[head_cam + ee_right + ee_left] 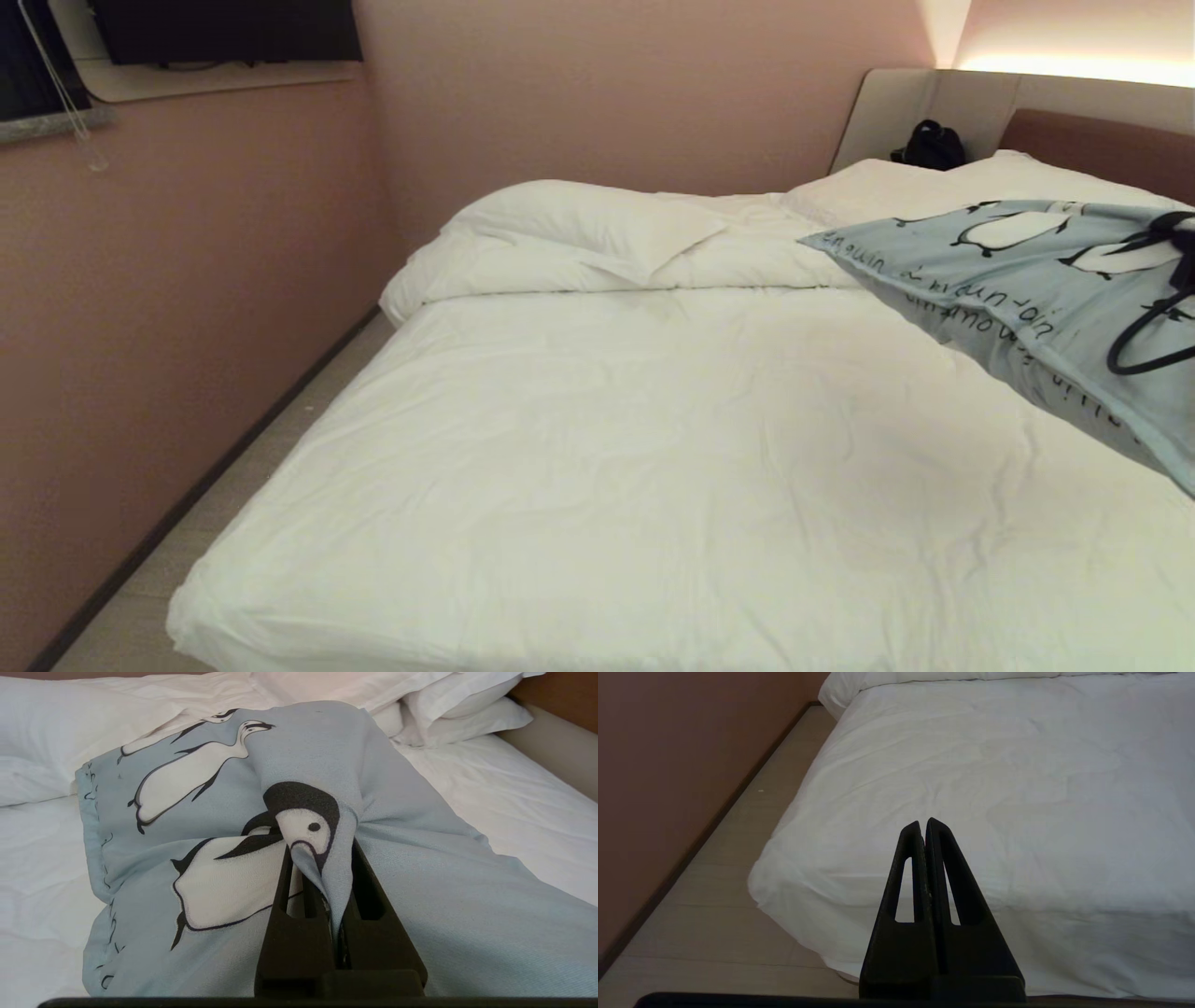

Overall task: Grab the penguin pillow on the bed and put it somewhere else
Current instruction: Move to the foot of the bed

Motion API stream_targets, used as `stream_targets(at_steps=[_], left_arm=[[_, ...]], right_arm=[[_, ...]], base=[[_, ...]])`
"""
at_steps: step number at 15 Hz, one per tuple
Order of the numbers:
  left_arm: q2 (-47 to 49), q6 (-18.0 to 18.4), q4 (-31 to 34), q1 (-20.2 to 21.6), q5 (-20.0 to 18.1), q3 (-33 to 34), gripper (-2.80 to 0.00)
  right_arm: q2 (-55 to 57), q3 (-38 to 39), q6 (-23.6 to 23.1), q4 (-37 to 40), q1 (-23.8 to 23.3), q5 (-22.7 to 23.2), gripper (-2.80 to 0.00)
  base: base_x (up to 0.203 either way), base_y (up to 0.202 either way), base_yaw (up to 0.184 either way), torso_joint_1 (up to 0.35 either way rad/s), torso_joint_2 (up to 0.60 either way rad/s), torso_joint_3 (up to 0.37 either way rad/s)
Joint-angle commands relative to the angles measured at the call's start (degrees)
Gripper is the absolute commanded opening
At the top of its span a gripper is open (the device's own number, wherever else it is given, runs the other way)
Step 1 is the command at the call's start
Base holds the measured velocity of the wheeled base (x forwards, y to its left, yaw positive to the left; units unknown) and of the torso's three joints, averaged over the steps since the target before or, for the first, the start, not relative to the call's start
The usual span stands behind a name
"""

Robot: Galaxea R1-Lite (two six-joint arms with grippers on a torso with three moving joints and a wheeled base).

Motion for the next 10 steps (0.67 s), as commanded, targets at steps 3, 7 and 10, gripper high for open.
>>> stream_targets(at_steps=[3,7,10], left_arm=[[0.0,0.0,0.0,0.0,0.0,0.0,-2.80],[0.0,0.0,0.0,0.0,0.0,0.0,-2.80],[0.0,0.0,0.0,0.0,0.0,0.0,-2.80]], right_arm=[[1.0,-0.1,0.0,-0.1,0.8,0.0,-2.80],[3.3,-1.0,0.1,0.0,2.1,-0.1,-2.80],[4.6,-2.6,1.6,0.2,3.1,-1.2,-2.80]], base=[[0.000,0.193,-0.001,0.004,0.00,-0.004],[0.000,0.195,-0.001,0.000,0.00,0.004],[0.000,0.195,0.000,0.003,0.00,0.001]])
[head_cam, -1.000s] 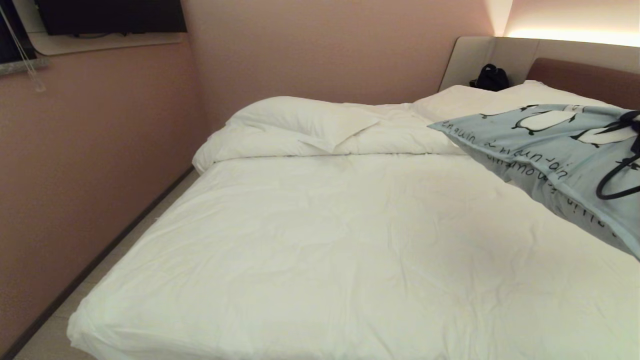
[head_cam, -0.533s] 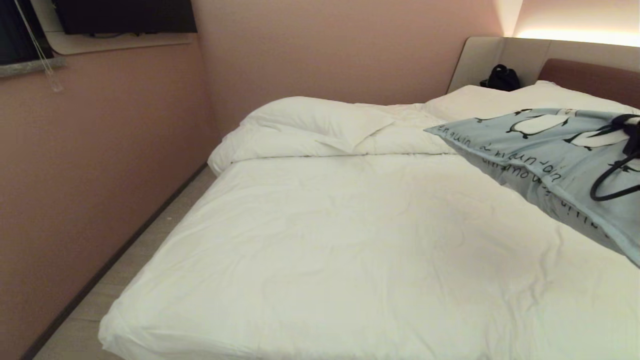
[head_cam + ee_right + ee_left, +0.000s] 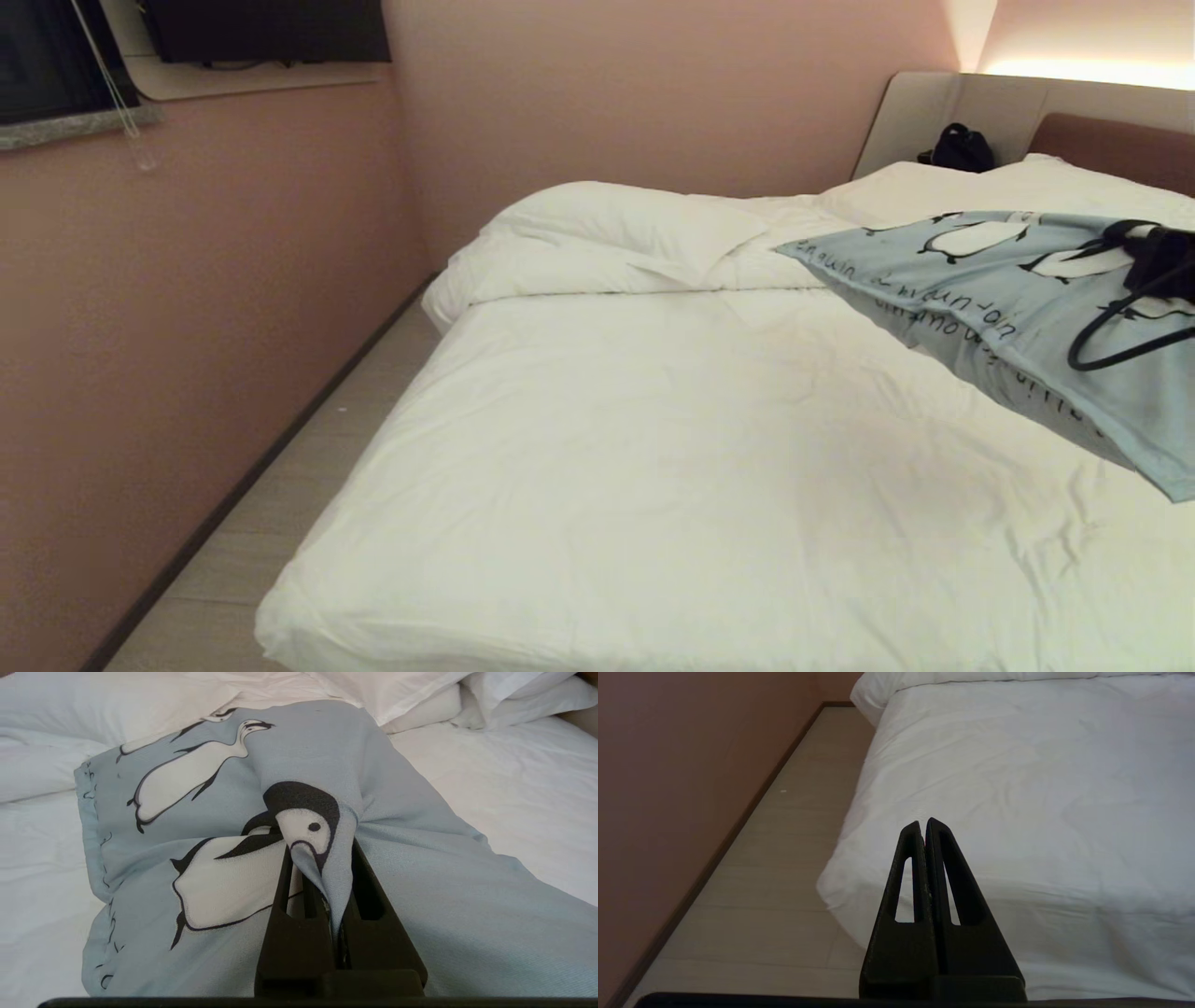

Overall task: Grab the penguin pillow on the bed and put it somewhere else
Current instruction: Move to the foot of the bed, then place the pillow at the end of the bed

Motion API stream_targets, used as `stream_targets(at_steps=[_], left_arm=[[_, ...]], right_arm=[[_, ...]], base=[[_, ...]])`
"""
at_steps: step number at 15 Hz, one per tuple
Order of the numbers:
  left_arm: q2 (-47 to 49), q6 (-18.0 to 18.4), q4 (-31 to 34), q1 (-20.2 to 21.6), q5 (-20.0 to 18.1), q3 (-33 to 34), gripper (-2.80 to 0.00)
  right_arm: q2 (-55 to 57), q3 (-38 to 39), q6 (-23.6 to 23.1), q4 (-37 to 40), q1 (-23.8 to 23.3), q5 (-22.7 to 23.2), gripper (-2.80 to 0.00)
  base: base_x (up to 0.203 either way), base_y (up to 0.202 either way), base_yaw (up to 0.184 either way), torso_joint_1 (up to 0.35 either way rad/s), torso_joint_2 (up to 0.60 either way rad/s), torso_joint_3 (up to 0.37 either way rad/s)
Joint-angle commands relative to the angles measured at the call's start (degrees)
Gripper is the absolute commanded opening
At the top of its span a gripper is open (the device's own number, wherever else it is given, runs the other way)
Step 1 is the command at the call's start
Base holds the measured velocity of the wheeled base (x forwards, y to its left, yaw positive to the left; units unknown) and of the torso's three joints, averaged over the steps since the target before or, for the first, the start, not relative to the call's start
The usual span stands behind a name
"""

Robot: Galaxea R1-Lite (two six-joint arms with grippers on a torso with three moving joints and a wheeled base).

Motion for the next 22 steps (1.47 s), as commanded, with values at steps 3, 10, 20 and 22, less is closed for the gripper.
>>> stream_targets(at_steps=[3,10,20,22], left_arm=[[0.0,-0.2,0.1,0.0,0.0,0.0,-2.80],[0.0,-0.5,0.0,0.0,0.0,0.0,-2.80],[0.0,-0.5,0.0,0.0,0.0,0.0,-2.80],[0.0,-0.5,0.0,0.0,0.0,0.0,-2.80]], right_arm=[[2.3,-0.9,0.6,-0.1,2.5,-1.4,-2.80],[6.7,-5.3,6.5,2.9,6.3,-3.7,-2.80],[16.9,-15.6,9.9,7.4,16.6,-6.4,-2.80],[19.2,-17.7,12.4,7.2,17.8,-6.4,-2.80]], base=[[0.000,0.168,0.000,0.002,0.00,-0.001],[0.000,0.011,0.000,0.000,0.00,0.000],[0.000,0.000,0.000,0.000,0.00,0.000],[0.000,0.000,0.000,0.000,0.00,0.000]])
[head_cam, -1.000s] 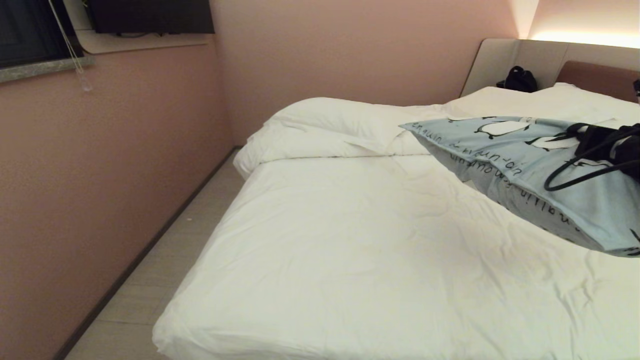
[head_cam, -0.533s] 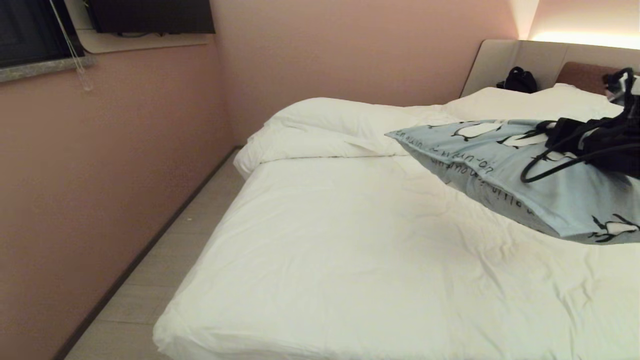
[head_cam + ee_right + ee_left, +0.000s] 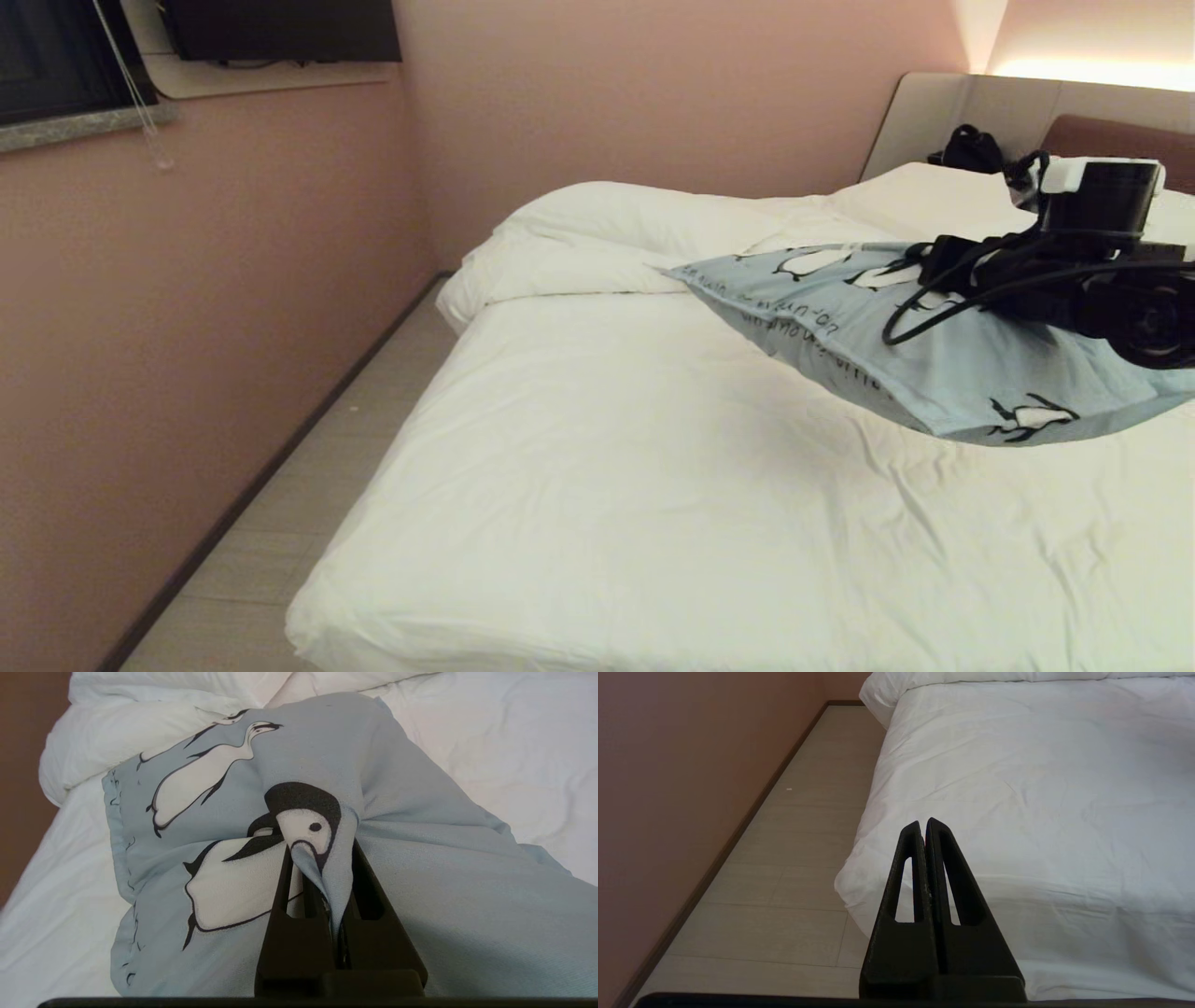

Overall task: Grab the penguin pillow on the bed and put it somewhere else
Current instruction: Place the pillow at the end of the bed

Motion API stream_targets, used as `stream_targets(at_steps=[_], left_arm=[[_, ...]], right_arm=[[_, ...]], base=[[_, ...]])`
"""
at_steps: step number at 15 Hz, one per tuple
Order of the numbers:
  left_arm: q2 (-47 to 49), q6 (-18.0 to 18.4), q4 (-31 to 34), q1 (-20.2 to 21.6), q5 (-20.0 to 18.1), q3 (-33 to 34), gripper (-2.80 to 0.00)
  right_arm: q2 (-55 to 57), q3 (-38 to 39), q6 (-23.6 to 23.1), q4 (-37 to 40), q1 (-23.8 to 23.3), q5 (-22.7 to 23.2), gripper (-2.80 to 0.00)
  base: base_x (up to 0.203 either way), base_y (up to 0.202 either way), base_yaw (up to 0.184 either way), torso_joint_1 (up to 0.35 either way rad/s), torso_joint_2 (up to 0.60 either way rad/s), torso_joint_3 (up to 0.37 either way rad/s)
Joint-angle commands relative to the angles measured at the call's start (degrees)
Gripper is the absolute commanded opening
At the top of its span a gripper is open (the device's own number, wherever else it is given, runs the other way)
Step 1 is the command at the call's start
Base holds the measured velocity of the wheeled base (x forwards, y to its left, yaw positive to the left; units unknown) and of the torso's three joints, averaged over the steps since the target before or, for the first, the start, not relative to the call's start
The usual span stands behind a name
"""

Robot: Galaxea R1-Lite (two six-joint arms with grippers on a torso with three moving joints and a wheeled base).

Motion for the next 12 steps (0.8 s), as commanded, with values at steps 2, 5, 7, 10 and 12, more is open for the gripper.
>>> stream_targets(at_steps=[2,5,7,10,12], left_arm=[[0.0,0.0,0.0,0.0,0.0,0.0,-2.80],[0.0,0.0,0.0,0.1,0.0,0.0,-2.80],[0.0,0.0,0.0,0.0,0.0,0.0,-2.80],[0.0,0.0,0.0,0.0,0.0,0.0,-2.80],[0.0,0.0,0.0,0.0,0.0,0.0,-2.80]], right_arm=[[4.0,-2.8,2.5,-0.4,1.3,0.1,-2.80],[8.0,-4.6,3.4,-3.6,4.0,0.1,-2.80],[11.0,-4.8,3.6,-8.2,6.1,0.0,-2.80],[14.5,-5.6,3.3,-12.2,8.0,0.2,-2.80],[15.8,-7.9,2.9,-12.6,8.9,0.1,-2.80]], base=[[0.000,0.000,0.000,0.000,0.00,0.000],[0.000,0.000,0.000,0.000,0.00,0.000],[0.000,0.000,0.000,0.000,0.00,0.000],[0.000,0.000,0.000,0.000,0.00,0.000],[0.000,0.000,0.000,0.000,0.00,0.000]])
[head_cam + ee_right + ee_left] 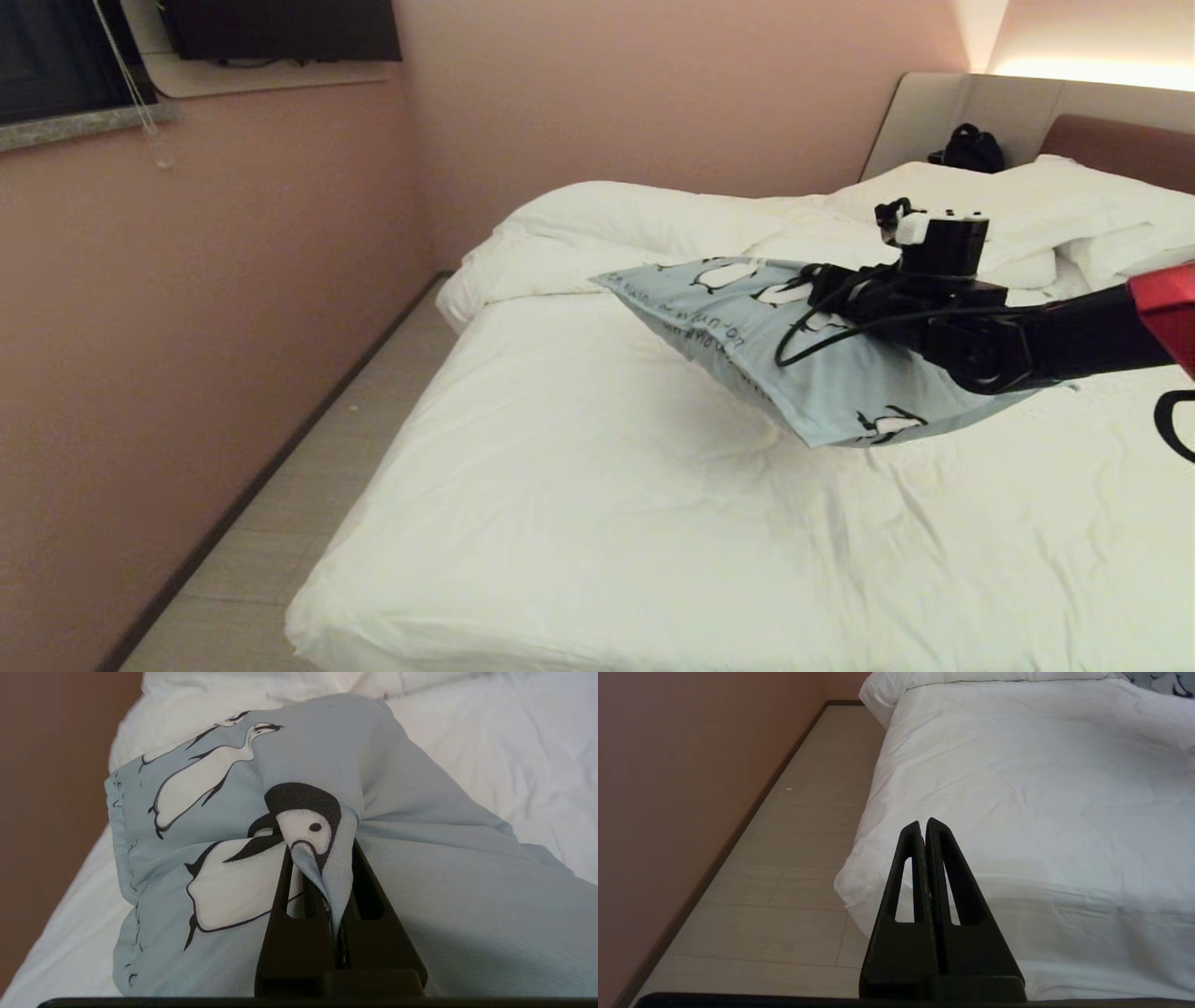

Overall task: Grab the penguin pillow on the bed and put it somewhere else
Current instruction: Place the pillow at the end of the bed

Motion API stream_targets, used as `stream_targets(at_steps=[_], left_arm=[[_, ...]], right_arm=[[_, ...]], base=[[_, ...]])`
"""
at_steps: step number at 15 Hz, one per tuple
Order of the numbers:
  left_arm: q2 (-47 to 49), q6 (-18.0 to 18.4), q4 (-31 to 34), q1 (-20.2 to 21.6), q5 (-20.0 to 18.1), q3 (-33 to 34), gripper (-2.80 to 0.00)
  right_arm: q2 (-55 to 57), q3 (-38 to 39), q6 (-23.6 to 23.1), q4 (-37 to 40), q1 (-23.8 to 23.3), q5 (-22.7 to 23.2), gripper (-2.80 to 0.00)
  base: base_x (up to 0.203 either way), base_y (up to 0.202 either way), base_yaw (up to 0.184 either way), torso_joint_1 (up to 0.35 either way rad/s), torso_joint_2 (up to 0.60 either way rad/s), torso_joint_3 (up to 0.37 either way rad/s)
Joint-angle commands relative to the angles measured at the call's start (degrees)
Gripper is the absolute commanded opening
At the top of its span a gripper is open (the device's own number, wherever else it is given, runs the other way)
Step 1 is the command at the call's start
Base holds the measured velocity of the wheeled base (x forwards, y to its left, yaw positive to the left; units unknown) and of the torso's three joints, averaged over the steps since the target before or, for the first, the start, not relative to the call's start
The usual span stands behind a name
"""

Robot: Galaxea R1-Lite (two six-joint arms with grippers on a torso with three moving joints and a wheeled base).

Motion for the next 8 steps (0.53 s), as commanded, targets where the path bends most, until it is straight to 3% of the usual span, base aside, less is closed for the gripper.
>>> stream_targets(at_steps=[1,8], left_arm=[[0.0,0.0,0.0,0.0,0.0,0.0,-2.80],[0.0,0.0,0.0,0.1,0.0,0.0,-2.80]], right_arm=[[1.9,-0.9,-0.4,-2.3,1.2,0.0,-2.80],[8.5,-2.1,-9.8,-7.5,6.7,-0.6,-2.80]], base=[[0.000,0.000,0.000,0.000,0.00,0.000],[0.000,0.000,0.000,0.000,0.00,0.000]])
